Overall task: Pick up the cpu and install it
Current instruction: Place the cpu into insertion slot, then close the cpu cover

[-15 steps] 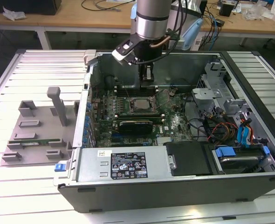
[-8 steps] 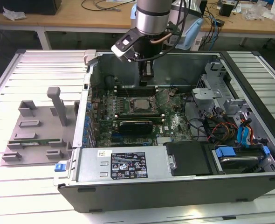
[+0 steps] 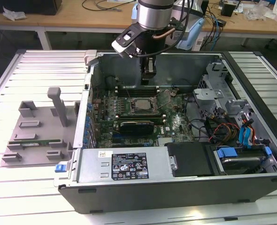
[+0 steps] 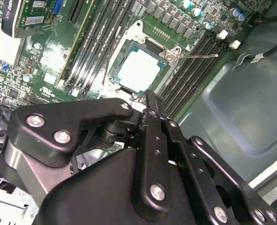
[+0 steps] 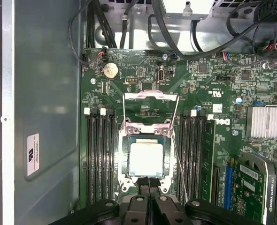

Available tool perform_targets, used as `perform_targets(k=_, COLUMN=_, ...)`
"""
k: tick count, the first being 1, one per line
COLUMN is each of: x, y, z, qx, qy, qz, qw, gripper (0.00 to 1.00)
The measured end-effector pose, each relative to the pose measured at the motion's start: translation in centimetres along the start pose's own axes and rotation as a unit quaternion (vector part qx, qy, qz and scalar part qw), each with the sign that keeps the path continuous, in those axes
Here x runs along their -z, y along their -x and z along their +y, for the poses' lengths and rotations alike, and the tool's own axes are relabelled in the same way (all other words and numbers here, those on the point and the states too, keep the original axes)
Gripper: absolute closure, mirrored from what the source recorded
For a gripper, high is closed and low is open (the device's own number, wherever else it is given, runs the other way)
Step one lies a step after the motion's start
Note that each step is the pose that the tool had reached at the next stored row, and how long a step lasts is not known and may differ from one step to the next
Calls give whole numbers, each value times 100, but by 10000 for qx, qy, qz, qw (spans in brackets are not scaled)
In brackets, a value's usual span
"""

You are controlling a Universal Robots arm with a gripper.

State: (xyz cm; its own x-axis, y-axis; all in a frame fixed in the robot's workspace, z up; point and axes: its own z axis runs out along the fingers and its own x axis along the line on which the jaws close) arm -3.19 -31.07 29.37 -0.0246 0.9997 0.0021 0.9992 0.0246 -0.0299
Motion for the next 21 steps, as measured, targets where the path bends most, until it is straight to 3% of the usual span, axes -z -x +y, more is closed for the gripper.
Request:
perform_targets(k=5, x=0, y=1, z=12, qx=0, qy=0, qz=2, qw=10000, gripper=89)
perform_targets(k=11, x=7, y=6, z=236, qx=0, qy=0, qz=2, qw=10000, gripper=89)
perform_targets(k=18, x=16, y=14, z=564, qx=0, qy=-4, qz=3, qw=10000, gripper=89)
perform_targets(k=21, x=18, y=16, z=664, qx=0, qy=-6, qz=2, qw=10000, gripper=89)
